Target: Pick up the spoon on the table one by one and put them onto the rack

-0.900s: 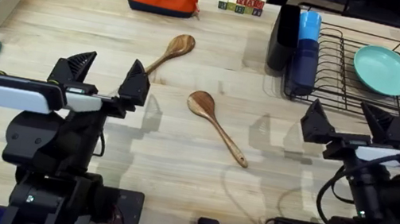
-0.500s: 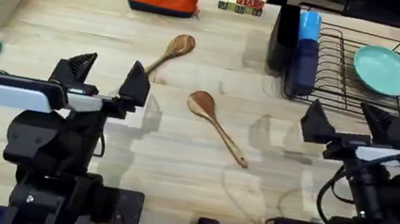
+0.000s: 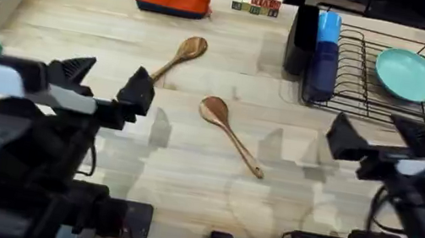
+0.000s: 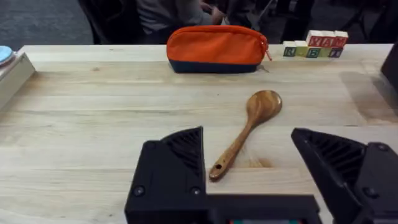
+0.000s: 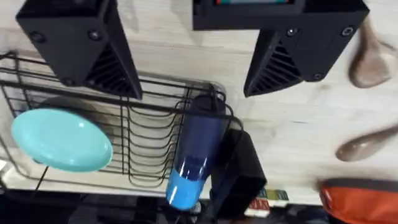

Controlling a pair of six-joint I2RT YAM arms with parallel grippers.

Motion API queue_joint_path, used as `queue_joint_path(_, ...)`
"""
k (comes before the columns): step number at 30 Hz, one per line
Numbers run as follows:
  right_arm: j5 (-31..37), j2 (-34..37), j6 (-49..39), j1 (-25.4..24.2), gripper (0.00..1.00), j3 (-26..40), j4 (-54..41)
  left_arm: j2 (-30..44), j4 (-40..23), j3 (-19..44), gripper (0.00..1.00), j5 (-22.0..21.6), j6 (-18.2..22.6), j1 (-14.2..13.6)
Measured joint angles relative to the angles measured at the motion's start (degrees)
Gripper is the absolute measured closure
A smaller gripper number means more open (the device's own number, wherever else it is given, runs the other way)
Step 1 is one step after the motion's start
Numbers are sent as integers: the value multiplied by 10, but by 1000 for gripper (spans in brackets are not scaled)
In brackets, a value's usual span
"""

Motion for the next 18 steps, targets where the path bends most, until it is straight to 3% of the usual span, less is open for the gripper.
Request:
queue_joint_path(17, -7, 221, 0, 0, 9, 311, -203, 345, -162, 308, 131, 5, 0, 0)
queue_joint_path(18, -12, 261, 1, 0, 9, 350, -224, 395, -185, 355, 131, 5, 0, 0)
